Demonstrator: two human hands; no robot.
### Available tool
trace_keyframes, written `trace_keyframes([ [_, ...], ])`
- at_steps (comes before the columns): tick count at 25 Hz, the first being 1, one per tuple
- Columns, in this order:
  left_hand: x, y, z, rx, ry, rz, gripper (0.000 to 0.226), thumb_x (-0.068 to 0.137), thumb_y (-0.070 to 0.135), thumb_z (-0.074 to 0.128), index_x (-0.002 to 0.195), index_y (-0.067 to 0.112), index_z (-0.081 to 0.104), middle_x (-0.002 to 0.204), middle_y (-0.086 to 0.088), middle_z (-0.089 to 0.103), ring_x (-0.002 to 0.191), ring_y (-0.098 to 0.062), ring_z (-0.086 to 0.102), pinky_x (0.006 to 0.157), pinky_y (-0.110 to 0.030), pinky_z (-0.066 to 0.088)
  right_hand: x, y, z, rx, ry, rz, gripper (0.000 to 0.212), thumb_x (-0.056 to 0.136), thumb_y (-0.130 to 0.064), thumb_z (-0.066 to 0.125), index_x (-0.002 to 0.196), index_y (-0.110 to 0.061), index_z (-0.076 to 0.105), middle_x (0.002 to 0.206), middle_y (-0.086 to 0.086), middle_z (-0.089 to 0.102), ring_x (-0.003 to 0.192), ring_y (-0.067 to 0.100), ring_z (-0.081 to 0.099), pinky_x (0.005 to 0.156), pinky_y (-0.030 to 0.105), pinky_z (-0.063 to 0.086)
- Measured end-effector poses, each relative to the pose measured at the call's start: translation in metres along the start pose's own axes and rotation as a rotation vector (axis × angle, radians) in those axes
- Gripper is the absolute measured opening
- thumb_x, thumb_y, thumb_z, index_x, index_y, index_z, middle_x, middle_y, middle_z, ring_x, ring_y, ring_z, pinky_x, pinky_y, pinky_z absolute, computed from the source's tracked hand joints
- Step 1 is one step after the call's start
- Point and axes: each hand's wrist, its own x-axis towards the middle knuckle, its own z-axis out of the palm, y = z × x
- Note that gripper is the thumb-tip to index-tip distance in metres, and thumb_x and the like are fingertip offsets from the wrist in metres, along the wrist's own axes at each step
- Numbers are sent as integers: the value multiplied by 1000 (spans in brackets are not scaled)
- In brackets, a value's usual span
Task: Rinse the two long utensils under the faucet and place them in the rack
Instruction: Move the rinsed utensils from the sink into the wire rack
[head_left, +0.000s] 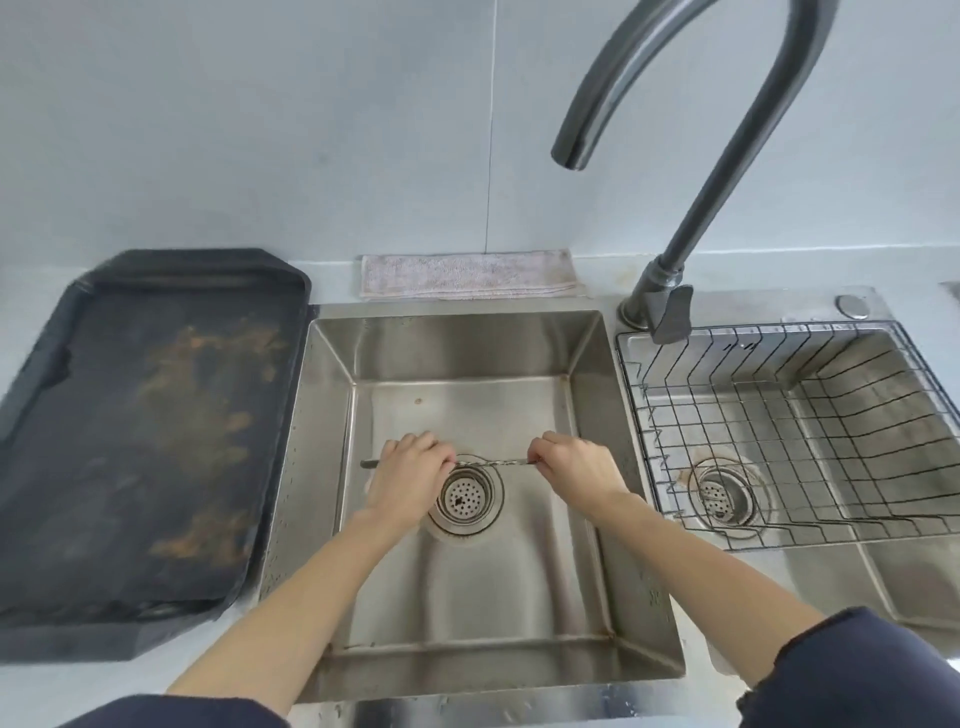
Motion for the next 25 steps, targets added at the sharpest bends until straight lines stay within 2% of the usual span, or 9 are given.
trace_keyframes([
  [3, -7, 15, -21, 13, 79, 39, 26, 95, 24, 42, 109, 16, 63, 116, -3, 63, 111, -25, 54, 95, -33, 30, -12, 6, -23, 43, 132, -25, 20, 93, -12, 46, 103, -12, 63, 104, 7, 66, 97, 30, 61, 68, 34, 47],
  [7, -10, 41, -40, 21, 157, 85, 25, 94, 25, 44, 109, 16, 63, 116, 0, 64, 113, -21, 55, 93, -32, 28, -35, 26, -46, 82, 289, -76, 11, 86, -5, 56, 89, -5, 67, 88, 15, 69, 84, 32, 66, 54, 31, 38],
  [10, -7, 67, -42, 23, 190, 113, 22, 92, 24, 48, 105, 15, 65, 113, -1, 66, 112, -21, 56, 94, -33, 30, -57, 50, -55, 71, 348, -55, 8, 84, -4, 59, 86, -6, 66, 86, 13, 68, 82, 32, 65, 49, 32, 40],
  [12, -4, 87, -38, 30, 194, 138, 22, 92, 24, 49, 104, 15, 65, 113, -1, 67, 113, -21, 56, 94, -34, 32, -72, 72, -60, 56, 375, -18, 10, 86, -4, 56, 88, -7, 66, 89, 10, 68, 86, 31, 64, 51, 34, 43],
  [15, 2, 119, -29, 54, 169, 178, 23, 93, 26, 47, 107, 18, 63, 115, 3, 65, 114, -17, 55, 94, -31, 32, -92, 108, -69, 34, 381, 64, 16, 91, -8, 49, 96, -8, 64, 100, 6, 68, 93, 30, 62, 57, 30, 39],
  [20, 18, 176, -18, 37, 184, 240, 22, 92, 25, 48, 104, 16, 65, 109, 0, 67, 106, -19, 59, 92, -32, 36, -113, 166, -89, 17, 381, 161, 18, 92, -9, 48, 100, -10, 63, 102, 6, 65, 100, 27, 59, 66, 35, 48],
  [25, 43, 223, -5, 38, 151, 256, 22, 92, 25, 47, 105, 17, 64, 108, 1, 67, 104, -18, 60, 94, -34, 38, -119, 219, -100, -16, 343, 243, 19, 93, -13, 47, 104, -13, 62, 107, 5, 63, 106, 25, 57, 70, 35, 48],
])
